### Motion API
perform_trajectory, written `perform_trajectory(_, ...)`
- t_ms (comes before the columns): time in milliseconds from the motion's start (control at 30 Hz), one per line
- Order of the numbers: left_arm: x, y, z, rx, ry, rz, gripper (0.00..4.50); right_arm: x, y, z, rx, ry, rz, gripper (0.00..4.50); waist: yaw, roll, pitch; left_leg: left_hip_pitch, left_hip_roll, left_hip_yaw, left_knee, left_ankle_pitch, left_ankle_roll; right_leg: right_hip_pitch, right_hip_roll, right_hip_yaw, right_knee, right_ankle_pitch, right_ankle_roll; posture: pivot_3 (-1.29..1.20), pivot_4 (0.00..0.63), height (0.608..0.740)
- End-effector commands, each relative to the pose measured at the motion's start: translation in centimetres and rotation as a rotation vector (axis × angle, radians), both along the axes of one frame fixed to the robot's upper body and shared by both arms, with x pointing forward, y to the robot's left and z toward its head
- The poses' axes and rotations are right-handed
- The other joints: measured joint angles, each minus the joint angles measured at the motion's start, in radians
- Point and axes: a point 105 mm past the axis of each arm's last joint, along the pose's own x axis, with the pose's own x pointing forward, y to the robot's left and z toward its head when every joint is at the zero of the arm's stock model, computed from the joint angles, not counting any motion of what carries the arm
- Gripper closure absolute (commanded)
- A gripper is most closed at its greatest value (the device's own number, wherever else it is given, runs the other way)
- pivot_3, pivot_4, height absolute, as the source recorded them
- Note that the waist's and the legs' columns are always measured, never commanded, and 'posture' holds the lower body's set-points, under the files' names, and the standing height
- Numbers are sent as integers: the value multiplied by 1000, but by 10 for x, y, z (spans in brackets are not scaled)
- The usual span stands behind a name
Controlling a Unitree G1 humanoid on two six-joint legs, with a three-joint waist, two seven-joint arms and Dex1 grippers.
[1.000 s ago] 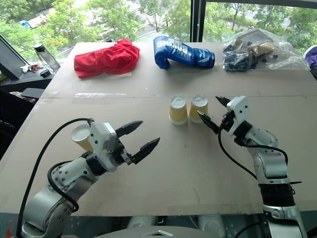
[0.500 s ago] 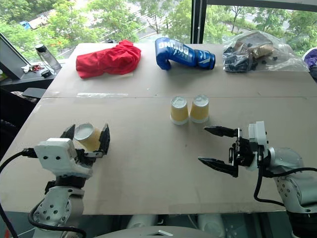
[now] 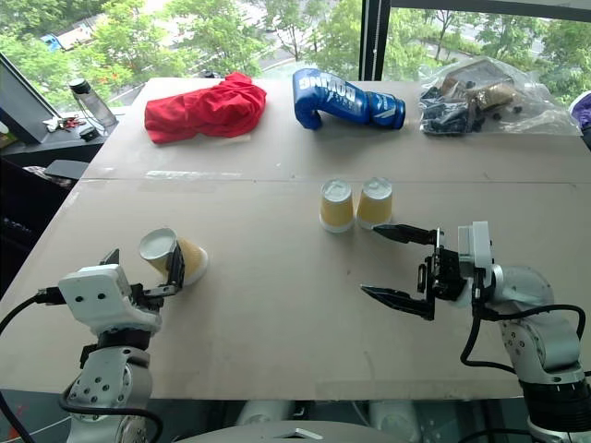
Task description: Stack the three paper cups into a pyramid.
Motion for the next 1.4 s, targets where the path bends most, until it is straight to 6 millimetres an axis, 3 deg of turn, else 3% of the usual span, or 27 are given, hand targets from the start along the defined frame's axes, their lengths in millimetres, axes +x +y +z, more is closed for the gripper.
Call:
perform_trajectory(33, 4, 4, 6, 35, -34, 0, 0, -1, 1, 9, 14, -57, -6, 33, 0, 0, 0, 0, 0, 0, 0, 0, 0, 0, 0, 0, 0, 0, 0, 0, 150, 740)
perform_trajectory(300, 20, 3, 7, 32, -46, -34, 0, -3, 5, 8, 28, -49, -1, 33, -1, 0, 0, 0, 0, 0, 0, 0, 0, 0, -1, -1, 0, 0, 0, 0, 150, 740)
perform_trajectory(533, 22, 2, 7, 6, -44, -30, 0, -7, 7, 8, 34, -37, 16, 33, -1, 0, 0, 0, 0, 0, 0, 0, 0, 0, -1, -1, 1, 0, 0, 0, 150, 740)
perform_trajectory(633, 22, 4, 7, -2, -47, -30, 754, -9, 7, 9, 38, -31, 25, 0, -1, 0, 0, 0, 0, -1, 0, 0, 0, 0, -1, -1, 1, 0, 0, 0, 150, 740)
perform_trajectory(733, 23, 6, 7, -10, -40, -24, 2222, -10, 8, 5, 11, -40, 37, 0, -1, 0, 0, 0, 0, -1, 0, 0, 0, 0, -1, -1, 1, 0, 0, 0, 150, 740)
perform_trajectory(800, 24, 6, 6, -9, -34, -21, 2649, -10, 7, 4, 9, -39, 37, 0, 1, 1, -1, 0, 0, -1, 0, 0, 0, 0, -1, -1, 1, 0, 0, 0, 150, 740)
perform_trajectory(1067, 25, 7, 5, -9, -36, -18, 2649, -10, 4, 2, -4, -40, 28, 0, 0, 1, -1, 0, 0, 0, 0, 0, 0, 0, -1, -1, 1, 0, 0, 0, 150, 740)
perform_trajectory(1267, 22, 3, 21, -31, -124, -55, 2649, -9, 4, 1, -5, -41, 21, 0, 0, 1, -1, 0, 0, 0, 0, 0, 0, 0, -1, -1, 1, 0, 0, 0, 150, 740)
perform_trajectory(1367, 18, 7, 29, -3, -162, -28, 1918, -9, 4, 0, -7, -39, 20, 0, 1, 1, -1, 0, 0, 0, 0, 0, 0, 0, -1, -1, 1, 0, 0, 0, 150, 740)
perform_trajectory(1400, 17, 9, 31, 11, -170, -11, 1475, -9, 4, 0, -7, -38, 20, 0, 1, 1, -1, 0, 0, 0, 0, 0, 0, 0, -1, -1, 1, 0, 0, 0, 150, 740)
